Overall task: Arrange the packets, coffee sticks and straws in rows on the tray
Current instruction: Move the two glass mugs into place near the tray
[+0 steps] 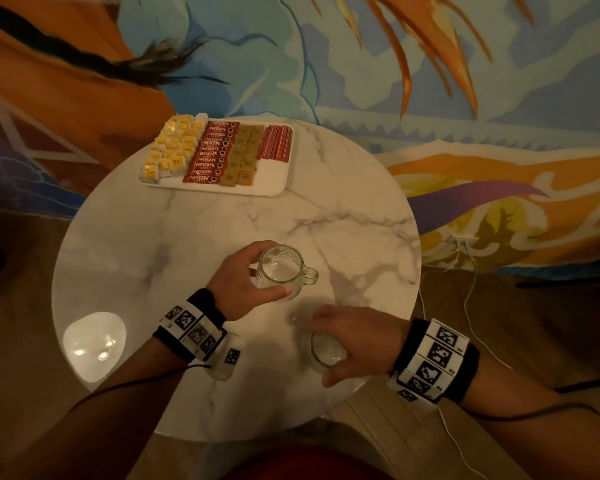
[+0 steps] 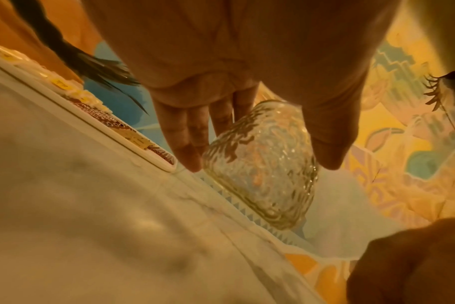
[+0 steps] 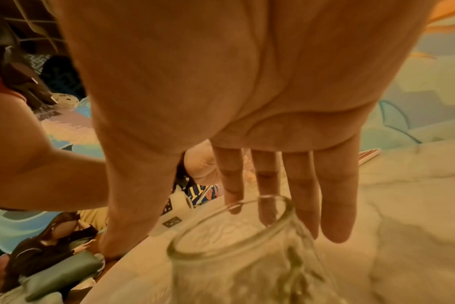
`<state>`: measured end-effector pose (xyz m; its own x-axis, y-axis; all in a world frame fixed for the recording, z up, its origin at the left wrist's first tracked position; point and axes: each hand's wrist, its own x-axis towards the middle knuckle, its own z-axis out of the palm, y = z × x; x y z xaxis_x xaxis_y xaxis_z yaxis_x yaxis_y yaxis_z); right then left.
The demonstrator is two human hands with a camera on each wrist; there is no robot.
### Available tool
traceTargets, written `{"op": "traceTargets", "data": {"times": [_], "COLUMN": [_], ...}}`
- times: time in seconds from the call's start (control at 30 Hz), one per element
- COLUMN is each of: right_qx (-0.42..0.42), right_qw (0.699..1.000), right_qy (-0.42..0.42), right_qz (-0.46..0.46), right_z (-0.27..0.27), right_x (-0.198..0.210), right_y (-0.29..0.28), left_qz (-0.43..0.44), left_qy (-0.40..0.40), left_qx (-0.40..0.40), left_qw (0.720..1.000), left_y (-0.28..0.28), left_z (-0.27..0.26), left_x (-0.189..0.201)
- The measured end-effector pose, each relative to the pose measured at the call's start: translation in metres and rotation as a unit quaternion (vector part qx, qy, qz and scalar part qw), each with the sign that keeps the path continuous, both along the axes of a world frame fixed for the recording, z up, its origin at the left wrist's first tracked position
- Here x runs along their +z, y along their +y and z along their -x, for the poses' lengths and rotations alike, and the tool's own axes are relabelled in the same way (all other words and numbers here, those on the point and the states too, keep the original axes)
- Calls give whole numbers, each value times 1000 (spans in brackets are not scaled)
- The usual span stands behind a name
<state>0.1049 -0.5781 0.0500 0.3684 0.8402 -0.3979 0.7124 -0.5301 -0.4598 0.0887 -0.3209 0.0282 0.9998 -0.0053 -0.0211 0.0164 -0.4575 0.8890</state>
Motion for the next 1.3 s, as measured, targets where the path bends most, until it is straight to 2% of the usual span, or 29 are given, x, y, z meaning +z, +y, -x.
{"op": "traceTargets", "data": {"times": [0.23,0.4,0.87,1.3], "right_qx": [10,-5,-183,-201], "right_qw": [999,998,977,973], "right_qy": [-37,-55,-104,-110], "right_qz": [29,7,-20,8], "right_z": [2,-14,-147,-213], "right_x": [-14,-8,-1,-10], "right_y": [2,8,61,111], "left_qz": [11,3,2,28], "left_qy": [-7,-14,-26,-24], "left_qx": [10,23,55,58], "left_qw": [1000,1000,998,998], "left_y": [2,12,47,68], "left_z": [5,5,-9,-35], "left_x": [2,3,3,3]}}
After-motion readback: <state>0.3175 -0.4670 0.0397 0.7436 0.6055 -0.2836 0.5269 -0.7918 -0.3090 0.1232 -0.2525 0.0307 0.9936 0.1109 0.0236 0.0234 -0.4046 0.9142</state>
